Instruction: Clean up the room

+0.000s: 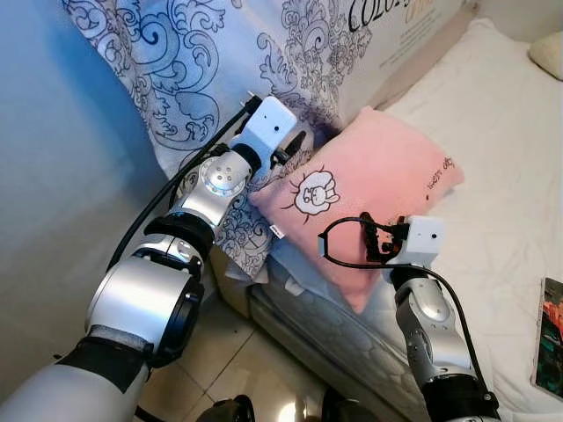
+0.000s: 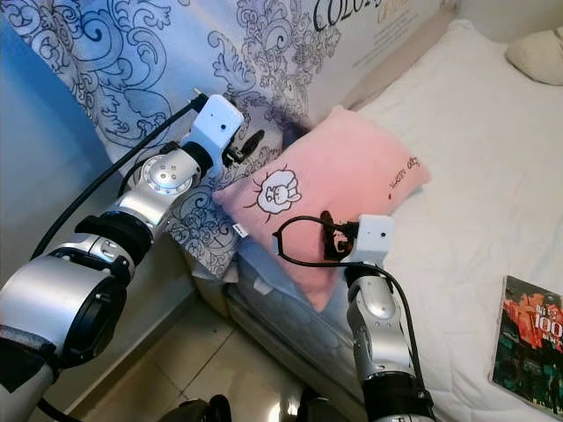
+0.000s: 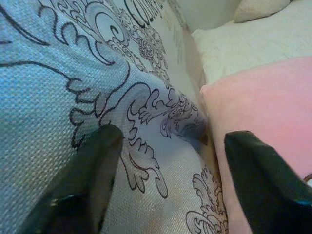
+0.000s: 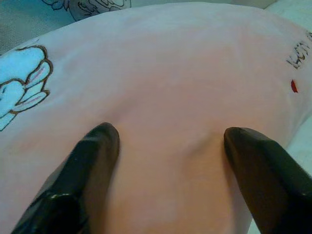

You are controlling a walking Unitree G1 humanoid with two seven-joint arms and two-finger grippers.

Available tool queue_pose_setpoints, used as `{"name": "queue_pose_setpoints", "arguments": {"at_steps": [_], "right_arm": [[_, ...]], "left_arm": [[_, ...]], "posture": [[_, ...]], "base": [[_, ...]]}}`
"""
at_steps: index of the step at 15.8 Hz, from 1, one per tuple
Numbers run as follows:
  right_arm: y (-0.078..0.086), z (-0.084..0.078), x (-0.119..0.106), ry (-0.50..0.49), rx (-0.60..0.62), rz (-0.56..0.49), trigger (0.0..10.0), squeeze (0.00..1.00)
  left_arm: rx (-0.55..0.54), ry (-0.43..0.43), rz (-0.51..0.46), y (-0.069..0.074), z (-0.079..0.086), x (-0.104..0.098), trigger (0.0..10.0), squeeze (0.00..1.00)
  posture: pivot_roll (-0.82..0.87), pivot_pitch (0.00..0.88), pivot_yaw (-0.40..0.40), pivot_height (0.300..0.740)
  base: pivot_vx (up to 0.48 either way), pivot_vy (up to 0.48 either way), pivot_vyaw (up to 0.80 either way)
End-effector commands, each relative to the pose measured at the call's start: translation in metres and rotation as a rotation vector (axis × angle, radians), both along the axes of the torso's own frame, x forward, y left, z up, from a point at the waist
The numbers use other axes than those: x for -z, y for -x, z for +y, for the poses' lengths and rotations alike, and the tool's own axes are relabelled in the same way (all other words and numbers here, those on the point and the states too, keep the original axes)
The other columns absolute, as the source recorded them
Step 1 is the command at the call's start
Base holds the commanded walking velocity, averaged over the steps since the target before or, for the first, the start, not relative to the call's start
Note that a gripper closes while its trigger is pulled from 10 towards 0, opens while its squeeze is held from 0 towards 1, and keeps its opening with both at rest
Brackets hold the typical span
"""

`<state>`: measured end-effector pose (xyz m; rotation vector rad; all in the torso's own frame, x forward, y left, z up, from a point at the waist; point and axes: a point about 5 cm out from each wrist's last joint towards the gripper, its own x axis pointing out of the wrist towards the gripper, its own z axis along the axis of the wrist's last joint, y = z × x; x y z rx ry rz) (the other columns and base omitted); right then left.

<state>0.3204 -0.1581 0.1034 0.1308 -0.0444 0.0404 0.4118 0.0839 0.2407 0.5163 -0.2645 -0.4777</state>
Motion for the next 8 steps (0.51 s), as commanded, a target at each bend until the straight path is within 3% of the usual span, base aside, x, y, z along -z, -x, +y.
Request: {"name": "queue_pose_setpoints", "arguments": {"at_steps": [1,5,6,7,8], "right_arm": [[0.002,-0.002,0.004,0.009,0.008,0.016,10.0,1.00],[0.002,-0.002,0.004,0.009,0.008,0.016,10.0,1.00],[0.013,-0.006,-0.001,0.031,0.023,0.008,10.0,1.00],[0.060,-0.042,-0.003,0.145,0.232,-0.078,10.0,1.00],[0.072,-0.049,-0.005,0.181,0.279,-0.099,10.0,1.00]], "left_arm": [[0.016,-0.003,-0.014,0.001,-0.003,-0.002,10.0,1.00],[0.016,-0.003,-0.014,0.001,-0.003,-0.002,10.0,1.00],[0.040,0.006,-0.019,0.002,-0.002,0.000,10.0,1.00],[0.066,0.341,0.111,0.038,-0.005,0.070,10.0,0.00],[0.059,0.436,0.145,0.052,-0.003,0.087,10.0,0.00]], "posture": [[-0.08,0.114,0.002,0.740],[-0.08,0.114,0.002,0.740],[-0.08,0.092,0.004,0.740],[0.05,0.000,0.021,0.740],[0.05,0.000,0.018,0.740]], "base": [[0.000,0.000,0.00],[0.000,0.000,0.00],[0.000,0.000,0.00],[0.000,0.000,0.00],[0.000,0.000,0.00]]}}
